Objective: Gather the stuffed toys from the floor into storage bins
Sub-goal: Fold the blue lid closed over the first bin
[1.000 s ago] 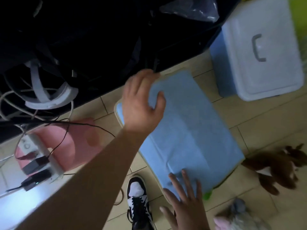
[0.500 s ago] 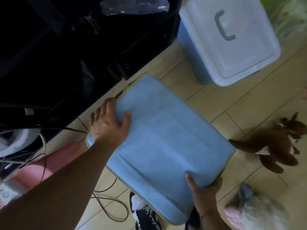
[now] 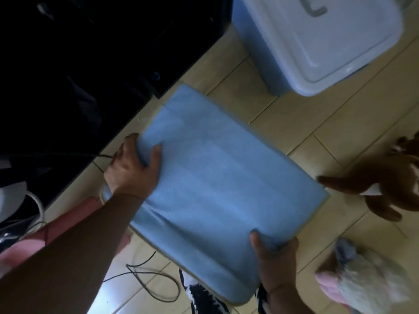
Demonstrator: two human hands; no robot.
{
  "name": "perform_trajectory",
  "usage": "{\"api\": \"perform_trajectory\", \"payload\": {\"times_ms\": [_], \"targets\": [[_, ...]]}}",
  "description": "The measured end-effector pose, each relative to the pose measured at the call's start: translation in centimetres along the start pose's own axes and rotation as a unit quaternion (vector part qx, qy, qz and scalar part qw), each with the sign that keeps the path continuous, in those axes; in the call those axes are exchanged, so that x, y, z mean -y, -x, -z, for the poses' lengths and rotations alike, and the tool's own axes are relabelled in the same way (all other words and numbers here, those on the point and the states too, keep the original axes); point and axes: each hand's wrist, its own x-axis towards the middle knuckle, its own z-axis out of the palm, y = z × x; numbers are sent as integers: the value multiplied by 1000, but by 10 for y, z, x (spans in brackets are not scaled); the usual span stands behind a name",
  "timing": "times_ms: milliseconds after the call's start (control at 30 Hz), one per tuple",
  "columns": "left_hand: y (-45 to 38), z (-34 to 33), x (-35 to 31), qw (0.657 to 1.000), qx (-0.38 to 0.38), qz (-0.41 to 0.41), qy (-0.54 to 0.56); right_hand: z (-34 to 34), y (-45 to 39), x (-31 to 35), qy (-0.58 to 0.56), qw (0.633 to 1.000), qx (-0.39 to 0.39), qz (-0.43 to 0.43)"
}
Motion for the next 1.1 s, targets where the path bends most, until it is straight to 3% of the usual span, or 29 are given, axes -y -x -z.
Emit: {"api": "perform_trajectory", "payload": {"times_ms": [100,200,267,500,767,867,933,967,1033,1100], "targets": [[-18,21,0,993,113,45,4,1,16,7,-42,999,4,-17],[-31,34,-5,944,243,119,190,6,1,5,-131,989,8,-69],[-29,36,-5,911,281,140,268,14,-8,6,-139,987,54,-64],[23,34,31,910,216,159,317,43,-18,31,-118,982,145,-2],[126,16,91,832,181,287,438,42,-41,96,79,961,201,171],[160,0,84,834,169,252,462,30,-65,146,149,931,224,245],[175,-8,70,842,136,228,469,18,-71,166,251,910,180,278],[178,-10,62,846,115,221,472,14,-70,168,338,881,115,310],[180,-9,48,856,76,231,456,13,-56,161,479,788,6,385],[185,-2,36,875,49,259,406,16,-38,142,520,725,-6,451]]}}
